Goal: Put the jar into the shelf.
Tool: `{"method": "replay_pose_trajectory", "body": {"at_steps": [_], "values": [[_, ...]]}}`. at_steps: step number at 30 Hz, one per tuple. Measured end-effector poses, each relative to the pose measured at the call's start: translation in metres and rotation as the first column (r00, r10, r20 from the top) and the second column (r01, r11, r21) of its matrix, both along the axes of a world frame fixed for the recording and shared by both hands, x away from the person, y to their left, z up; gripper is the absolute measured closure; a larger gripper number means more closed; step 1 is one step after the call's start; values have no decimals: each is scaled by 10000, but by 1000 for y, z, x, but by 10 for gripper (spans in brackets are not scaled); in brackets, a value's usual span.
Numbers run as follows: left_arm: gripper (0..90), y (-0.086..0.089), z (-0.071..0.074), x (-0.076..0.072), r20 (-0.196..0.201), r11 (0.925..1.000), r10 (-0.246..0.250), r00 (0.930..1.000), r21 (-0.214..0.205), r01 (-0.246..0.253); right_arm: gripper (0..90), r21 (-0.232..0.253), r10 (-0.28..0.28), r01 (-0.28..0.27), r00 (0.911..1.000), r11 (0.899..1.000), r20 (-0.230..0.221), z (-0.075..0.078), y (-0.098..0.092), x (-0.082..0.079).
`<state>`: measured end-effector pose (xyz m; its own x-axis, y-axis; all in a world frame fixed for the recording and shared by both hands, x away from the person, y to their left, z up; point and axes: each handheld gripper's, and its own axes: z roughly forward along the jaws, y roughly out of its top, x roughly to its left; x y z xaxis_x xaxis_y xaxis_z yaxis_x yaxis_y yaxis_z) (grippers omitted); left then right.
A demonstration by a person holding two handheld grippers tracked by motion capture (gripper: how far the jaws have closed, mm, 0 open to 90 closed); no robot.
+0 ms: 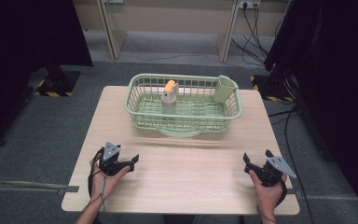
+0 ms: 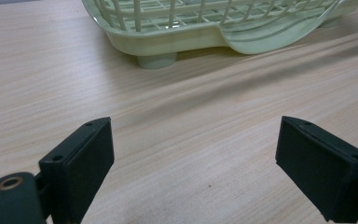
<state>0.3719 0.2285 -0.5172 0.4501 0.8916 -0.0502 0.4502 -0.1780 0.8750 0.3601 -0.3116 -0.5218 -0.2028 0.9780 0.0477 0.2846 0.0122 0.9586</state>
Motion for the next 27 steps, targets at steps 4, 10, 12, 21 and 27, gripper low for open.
{"method": "replay_pose_trajectory", "body": {"at_steps": [4,10,12,21,27], "values": [[109,1,-2,0,-8,10000,29,10000,-6,-29,54,-5,0,0,10000,10000,-2,0,0,0],[108,2,-6,-1,-22,9999,122,9999,27,-122,54,-22,6,-6,10000,10000,6,0,0,0],[108,3,-7,-1,-28,9999,152,9999,31,-152,54,-23,7,-7,10000,10000,9,0,0,0],[105,4,-11,-3,-40,9999,165,9999,47,-165,54,-9,15,-15,10000,10000,20,0,0,0],[105,4,-11,-4,-36,9998,207,9998,41,-207,54,-38,22,-22,10000,10000,14,0,0,0]]}}
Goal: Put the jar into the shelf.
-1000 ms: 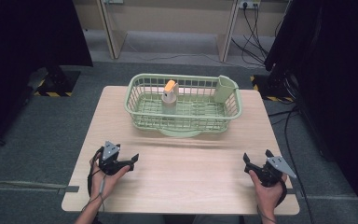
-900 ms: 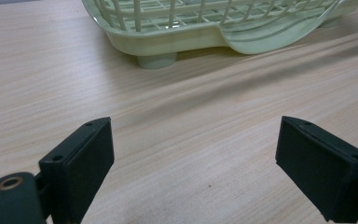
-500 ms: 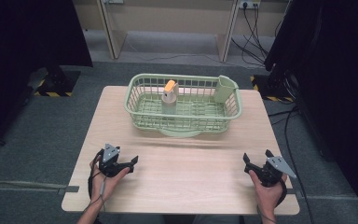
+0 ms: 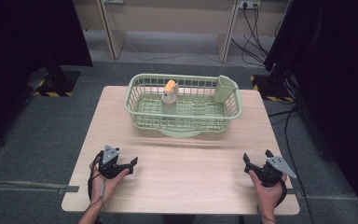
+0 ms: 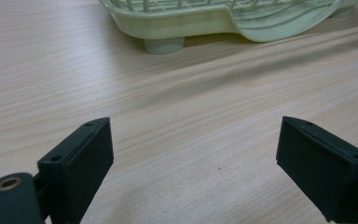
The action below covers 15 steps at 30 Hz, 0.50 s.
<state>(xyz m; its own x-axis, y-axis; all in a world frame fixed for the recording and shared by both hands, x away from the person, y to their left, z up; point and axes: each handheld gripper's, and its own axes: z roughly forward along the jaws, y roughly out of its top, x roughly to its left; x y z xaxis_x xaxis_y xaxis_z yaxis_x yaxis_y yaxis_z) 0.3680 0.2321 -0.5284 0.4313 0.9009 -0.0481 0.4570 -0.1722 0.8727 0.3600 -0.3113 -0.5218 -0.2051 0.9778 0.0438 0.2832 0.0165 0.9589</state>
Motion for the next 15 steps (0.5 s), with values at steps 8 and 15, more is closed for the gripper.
{"method": "replay_pose_trajectory", "body": {"at_steps": [8,15], "values": [[105,0,0,0,-25,10000,16,10000,-27,-16,54,-16,-3,3,10000,10000,-2,0,0,0],[101,1,0,1,-103,9999,-47,9999,-148,45,53,20,-17,17,10000,10000,-50,0,0,0]]}}
